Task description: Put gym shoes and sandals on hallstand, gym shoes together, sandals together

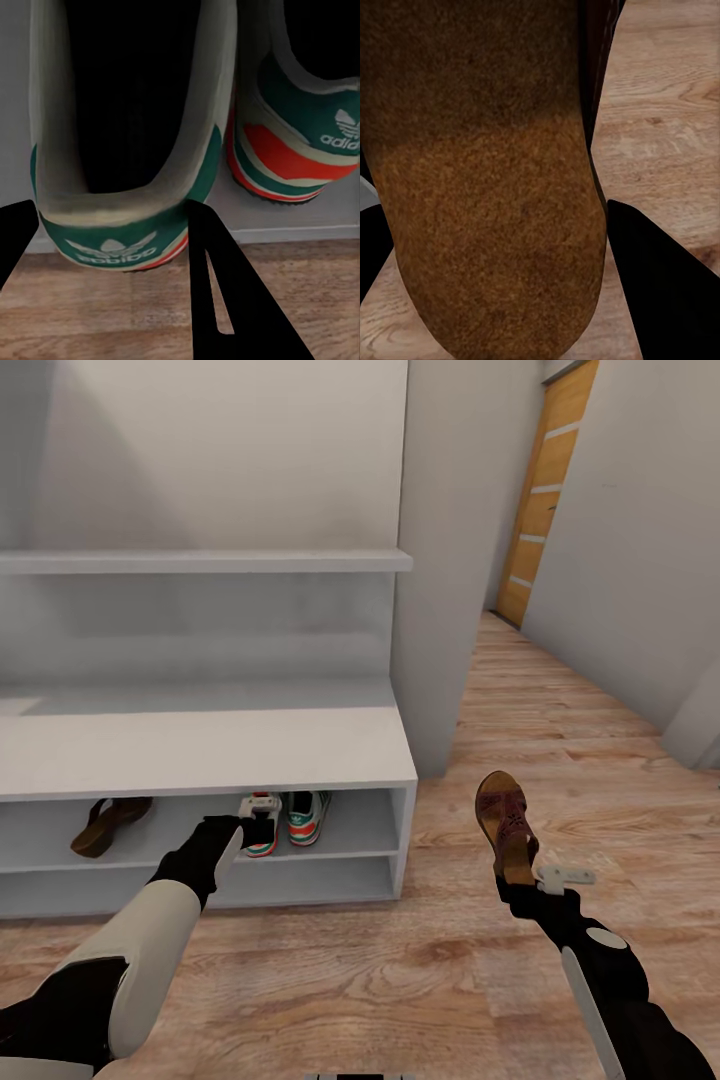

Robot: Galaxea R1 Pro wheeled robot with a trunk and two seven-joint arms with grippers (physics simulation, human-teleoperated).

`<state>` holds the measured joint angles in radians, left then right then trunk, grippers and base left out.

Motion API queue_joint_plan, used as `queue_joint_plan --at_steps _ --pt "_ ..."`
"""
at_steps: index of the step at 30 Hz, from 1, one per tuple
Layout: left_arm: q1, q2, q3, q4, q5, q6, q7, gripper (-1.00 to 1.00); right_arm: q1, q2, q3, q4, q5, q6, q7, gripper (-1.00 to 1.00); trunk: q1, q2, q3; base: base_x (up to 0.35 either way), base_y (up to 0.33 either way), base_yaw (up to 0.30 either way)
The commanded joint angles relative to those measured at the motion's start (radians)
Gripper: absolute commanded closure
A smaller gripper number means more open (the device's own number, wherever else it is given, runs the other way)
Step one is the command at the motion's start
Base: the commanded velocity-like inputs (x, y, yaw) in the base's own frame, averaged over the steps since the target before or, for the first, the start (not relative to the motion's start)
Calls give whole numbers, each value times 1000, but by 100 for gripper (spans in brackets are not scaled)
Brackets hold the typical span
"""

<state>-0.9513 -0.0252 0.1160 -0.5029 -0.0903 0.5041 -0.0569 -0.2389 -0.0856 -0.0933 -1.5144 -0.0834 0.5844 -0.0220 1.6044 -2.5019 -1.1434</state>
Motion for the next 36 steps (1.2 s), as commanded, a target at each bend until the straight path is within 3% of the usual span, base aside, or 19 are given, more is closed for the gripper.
queue_joint_plan --at_steps 1,36 --pt "-1 -2 8 -2 -10 5 -6 100 0 0 0 -1 -9 5 -3 100 0 0 -1 49 0 0" --pt "26 -1 10 -2 -9 -39 -6 100 0 0 0 -1 -9 5 -3 100 0 0 -1 27 0 0"
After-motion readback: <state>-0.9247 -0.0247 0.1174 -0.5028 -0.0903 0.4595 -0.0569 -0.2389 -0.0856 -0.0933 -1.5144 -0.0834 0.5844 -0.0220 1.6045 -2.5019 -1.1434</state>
